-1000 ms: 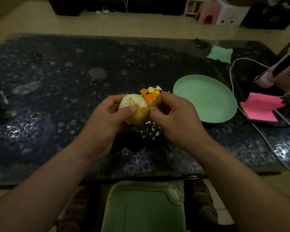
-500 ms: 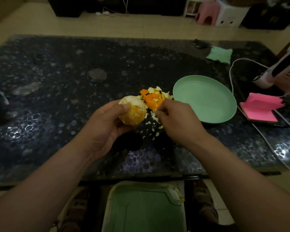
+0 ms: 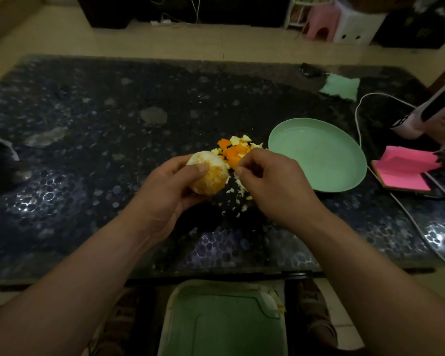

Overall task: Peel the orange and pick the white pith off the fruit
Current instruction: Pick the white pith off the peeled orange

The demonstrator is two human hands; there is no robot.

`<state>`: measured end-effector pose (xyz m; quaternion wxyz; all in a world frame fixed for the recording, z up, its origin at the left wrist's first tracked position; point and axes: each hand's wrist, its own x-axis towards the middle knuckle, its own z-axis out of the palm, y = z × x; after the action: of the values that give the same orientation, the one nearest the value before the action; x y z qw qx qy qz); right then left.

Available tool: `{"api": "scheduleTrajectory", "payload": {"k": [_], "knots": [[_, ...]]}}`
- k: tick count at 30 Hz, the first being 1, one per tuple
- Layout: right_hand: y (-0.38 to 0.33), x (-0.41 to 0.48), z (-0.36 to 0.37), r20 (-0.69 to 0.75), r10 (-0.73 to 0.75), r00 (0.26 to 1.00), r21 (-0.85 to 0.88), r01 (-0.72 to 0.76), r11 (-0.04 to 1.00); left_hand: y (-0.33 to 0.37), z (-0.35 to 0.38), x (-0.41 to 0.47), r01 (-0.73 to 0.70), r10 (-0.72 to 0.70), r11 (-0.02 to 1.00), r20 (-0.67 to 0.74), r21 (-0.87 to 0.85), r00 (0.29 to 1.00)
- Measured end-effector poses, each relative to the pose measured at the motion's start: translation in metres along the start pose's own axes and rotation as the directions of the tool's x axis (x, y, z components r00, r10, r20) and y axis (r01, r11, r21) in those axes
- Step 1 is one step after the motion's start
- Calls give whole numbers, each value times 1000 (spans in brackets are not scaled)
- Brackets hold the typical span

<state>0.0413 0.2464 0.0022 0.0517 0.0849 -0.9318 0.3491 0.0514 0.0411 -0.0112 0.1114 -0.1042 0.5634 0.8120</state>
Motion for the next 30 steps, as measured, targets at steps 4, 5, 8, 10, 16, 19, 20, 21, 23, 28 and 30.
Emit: {"api": "scheduleTrajectory", "payload": {"k": [4,5,8,10,16,19,20,21,23,28,30], "knots": [[-12,-11,-2,52,-36,998,147,28,989,0,1,0,-6,8,997,-27,72,1000],[-13,-12,-2,52,-39,998,143,32,989,0,2,0,-9,11,996,-28,87,1000],[-13,-12,-2,50,-43,998,113,37,993,1,4,-2,-25,28,994,-23,108,999],[-12,-12,-2,56,-56,997,82,51,995,1,4,-3,-43,47,991,-28,126,998],[-13,-13,2,26,-141,990,-61,142,988,-3,4,-2,-80,95,975,-65,208,993],[-14,-14,5,-9,-185,983,-103,183,978,-2,5,-3,-95,112,968,-61,233,992],[-15,-14,6,-28,-197,980,-106,193,975,-2,5,-3,-98,114,969,-58,228,992],[-15,-15,7,-48,-207,977,-103,201,974,-2,6,-4,-99,114,971,-55,215,992],[-17,-16,9,-86,-218,972,-89,210,974,-2,8,-6,-104,114,977,-43,187,993],[-21,-15,6,-151,-199,968,13,203,979,2,9,-7,-93,93,991,5,92,996],[-22,-15,6,-156,-179,971,66,191,979,2,8,-6,-90,89,993,19,74,996]]}}
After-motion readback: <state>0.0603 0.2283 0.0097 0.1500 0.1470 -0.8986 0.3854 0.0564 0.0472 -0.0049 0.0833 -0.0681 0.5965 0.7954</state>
